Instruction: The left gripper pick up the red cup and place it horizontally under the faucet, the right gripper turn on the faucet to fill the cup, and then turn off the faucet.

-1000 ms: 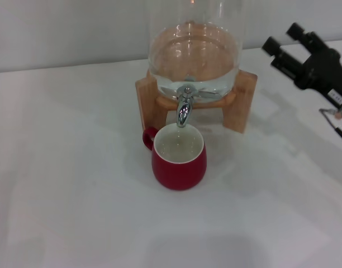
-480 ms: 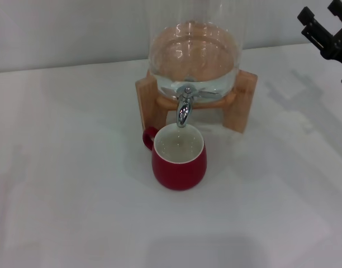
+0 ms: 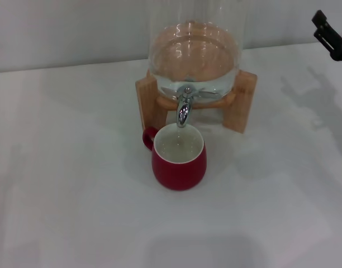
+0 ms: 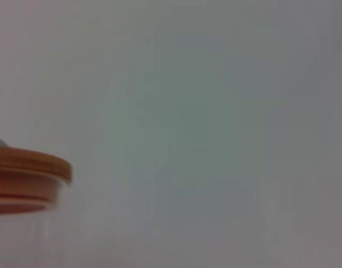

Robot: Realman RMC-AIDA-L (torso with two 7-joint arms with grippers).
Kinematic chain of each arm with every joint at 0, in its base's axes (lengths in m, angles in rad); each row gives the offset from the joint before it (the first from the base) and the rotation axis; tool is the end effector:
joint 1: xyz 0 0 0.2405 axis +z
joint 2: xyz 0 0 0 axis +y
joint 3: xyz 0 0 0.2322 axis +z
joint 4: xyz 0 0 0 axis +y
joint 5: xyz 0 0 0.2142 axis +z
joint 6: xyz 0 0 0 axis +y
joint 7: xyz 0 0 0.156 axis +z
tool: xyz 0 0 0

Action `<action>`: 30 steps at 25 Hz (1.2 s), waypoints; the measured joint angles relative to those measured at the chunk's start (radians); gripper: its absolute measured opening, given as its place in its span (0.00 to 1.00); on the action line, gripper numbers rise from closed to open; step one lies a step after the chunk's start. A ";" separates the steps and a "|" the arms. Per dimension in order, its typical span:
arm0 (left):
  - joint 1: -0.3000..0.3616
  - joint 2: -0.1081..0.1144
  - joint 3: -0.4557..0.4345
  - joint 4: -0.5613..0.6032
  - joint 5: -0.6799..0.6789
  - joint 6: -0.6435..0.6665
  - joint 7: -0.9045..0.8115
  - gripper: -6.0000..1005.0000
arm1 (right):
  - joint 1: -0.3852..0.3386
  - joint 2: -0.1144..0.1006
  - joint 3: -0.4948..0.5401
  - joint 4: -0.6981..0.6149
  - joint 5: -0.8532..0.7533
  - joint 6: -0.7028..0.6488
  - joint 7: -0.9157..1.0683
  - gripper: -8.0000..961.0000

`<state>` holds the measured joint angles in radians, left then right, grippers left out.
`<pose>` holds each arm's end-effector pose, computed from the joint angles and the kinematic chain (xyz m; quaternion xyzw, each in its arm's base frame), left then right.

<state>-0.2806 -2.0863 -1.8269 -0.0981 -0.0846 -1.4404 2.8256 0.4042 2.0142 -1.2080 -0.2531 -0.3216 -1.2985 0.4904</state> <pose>-0.3574 0.2771 0.0683 -0.5556 -0.2332 -0.3659 0.7093 0.2990 0.3518 0.0745 -0.6729 0.1731 0.4088 0.5918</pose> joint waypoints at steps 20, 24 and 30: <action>0.002 0.000 -0.002 0.000 -0.010 0.037 0.000 0.88 | 0.022 0.010 0.000 0.020 0.032 0.158 -0.052 0.88; 0.003 0.000 -0.002 0.000 -0.012 0.037 0.000 0.88 | 0.021 0.010 0.000 0.020 0.067 0.161 -0.052 0.88; 0.002 0.000 -0.002 0.000 -0.012 0.035 0.000 0.88 | 0.017 0.009 0.001 0.020 0.088 0.162 -0.052 0.88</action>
<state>-0.2790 -2.0863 -1.8285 -0.0981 -0.0967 -1.4053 2.8256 0.4211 2.0236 -1.2067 -0.2331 -0.2338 -1.1362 0.4386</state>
